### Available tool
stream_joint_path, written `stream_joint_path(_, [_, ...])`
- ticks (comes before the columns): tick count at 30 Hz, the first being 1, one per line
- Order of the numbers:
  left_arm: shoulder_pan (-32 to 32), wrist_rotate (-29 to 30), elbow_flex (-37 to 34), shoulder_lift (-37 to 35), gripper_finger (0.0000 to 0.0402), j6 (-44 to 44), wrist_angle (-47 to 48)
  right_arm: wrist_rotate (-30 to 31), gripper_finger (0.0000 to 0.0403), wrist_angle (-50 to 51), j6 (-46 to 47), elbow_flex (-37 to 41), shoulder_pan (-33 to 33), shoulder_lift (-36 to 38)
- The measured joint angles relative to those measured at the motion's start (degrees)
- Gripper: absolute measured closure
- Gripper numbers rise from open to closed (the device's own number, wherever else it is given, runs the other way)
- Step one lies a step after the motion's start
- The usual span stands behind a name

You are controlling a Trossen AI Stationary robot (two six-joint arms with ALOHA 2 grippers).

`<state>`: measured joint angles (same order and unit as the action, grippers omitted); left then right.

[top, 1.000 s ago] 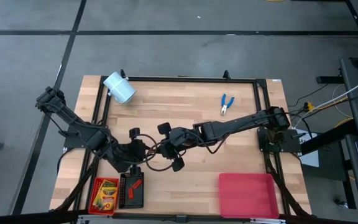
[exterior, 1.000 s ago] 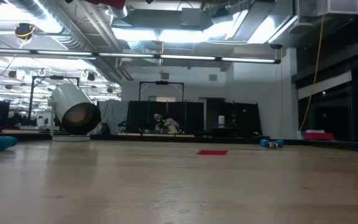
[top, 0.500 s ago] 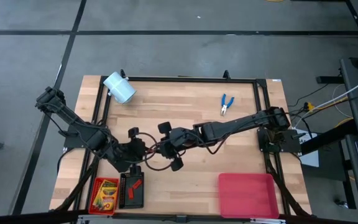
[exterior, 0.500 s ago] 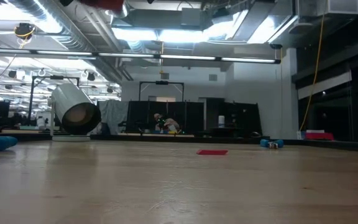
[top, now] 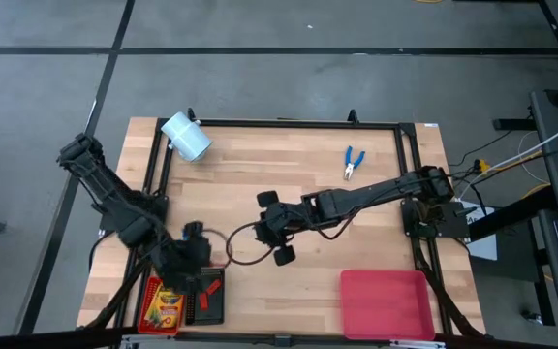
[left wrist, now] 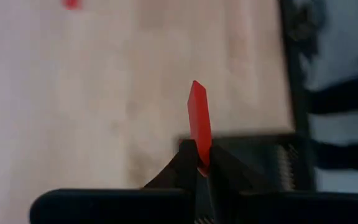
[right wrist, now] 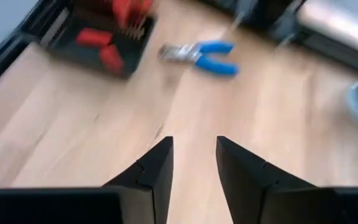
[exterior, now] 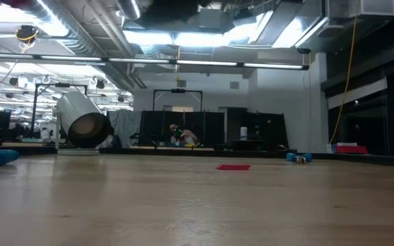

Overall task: Pick & Place School Supplies
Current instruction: Put the red eraser into the black basket

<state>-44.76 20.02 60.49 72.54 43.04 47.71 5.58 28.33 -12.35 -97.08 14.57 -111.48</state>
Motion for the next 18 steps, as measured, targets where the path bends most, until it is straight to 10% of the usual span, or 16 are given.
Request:
stream_joint_path(12, [-8.5, -11.0, -7.6, 3.1, 0.0386, 11.4, -8.7, -7.5, 0.0297, 8.1, 4.4, 1.0, 0.0, 0.0])
stream_joint_path(18, [-7.5, -12.8, -9.5, 4.7, 0.0292, 11.9, -10.1, -8.5, 0.0298, 9.9, 6.0, 1.2, 0.1, 0.0])
